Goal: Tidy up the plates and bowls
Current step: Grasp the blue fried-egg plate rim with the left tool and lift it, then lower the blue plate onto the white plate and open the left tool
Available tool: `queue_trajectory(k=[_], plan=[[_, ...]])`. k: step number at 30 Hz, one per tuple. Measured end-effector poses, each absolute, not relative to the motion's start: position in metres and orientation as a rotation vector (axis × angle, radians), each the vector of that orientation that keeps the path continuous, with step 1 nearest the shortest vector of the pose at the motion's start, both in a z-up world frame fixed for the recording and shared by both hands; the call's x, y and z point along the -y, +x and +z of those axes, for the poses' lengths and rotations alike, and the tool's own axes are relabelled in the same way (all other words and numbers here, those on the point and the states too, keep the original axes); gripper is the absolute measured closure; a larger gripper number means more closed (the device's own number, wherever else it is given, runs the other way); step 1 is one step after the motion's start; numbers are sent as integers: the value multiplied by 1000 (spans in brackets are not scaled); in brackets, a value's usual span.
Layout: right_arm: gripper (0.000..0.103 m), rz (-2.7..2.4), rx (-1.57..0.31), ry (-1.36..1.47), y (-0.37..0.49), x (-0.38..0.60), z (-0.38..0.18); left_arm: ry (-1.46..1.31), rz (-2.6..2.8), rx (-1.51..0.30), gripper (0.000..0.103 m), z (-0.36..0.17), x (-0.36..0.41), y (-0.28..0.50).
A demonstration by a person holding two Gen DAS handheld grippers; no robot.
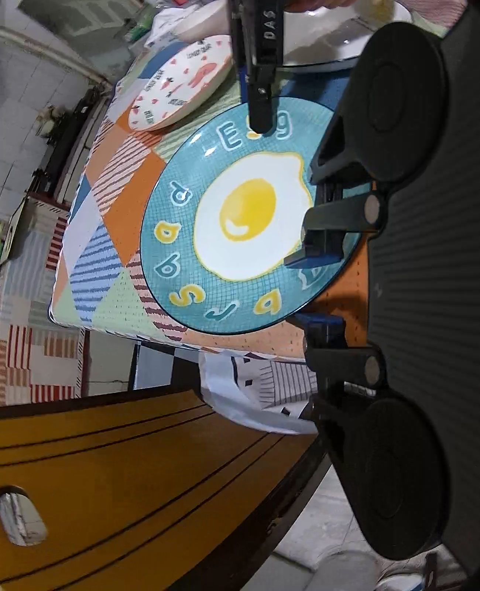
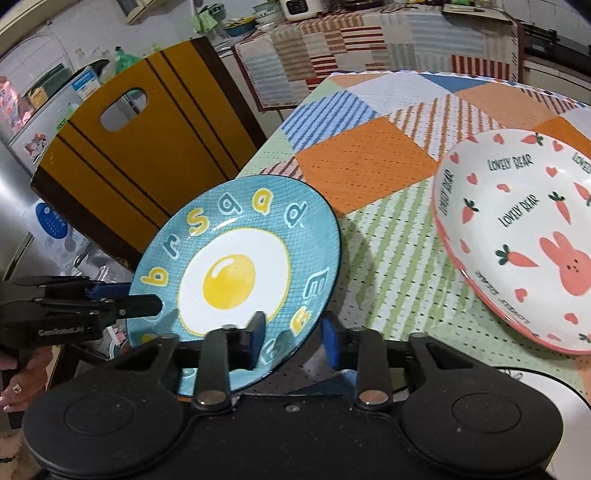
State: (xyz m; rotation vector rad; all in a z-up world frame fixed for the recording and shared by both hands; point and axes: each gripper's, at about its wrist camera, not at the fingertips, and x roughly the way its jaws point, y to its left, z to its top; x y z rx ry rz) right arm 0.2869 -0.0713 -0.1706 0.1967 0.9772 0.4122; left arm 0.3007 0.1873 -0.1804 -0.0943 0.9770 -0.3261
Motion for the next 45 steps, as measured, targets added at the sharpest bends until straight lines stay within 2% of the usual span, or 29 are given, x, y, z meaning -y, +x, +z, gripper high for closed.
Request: queue_trajectory(k=[2, 14, 33, 45], plan=[[81, 405, -976, 180, 289, 72, -173, -137, -328, -989, 81, -183, -191, 304], [80, 440, -969, 197, 293, 75, -177, -125, -322, -947, 81, -175, -185, 295], [80, 387, -820, 216, 194, 147, -99, -54, -436, -833, 81, -88, -110, 214], [80, 299, -837, 284, 130, 201, -111, -4, -514, -913, 81, -100, -50, 183]])
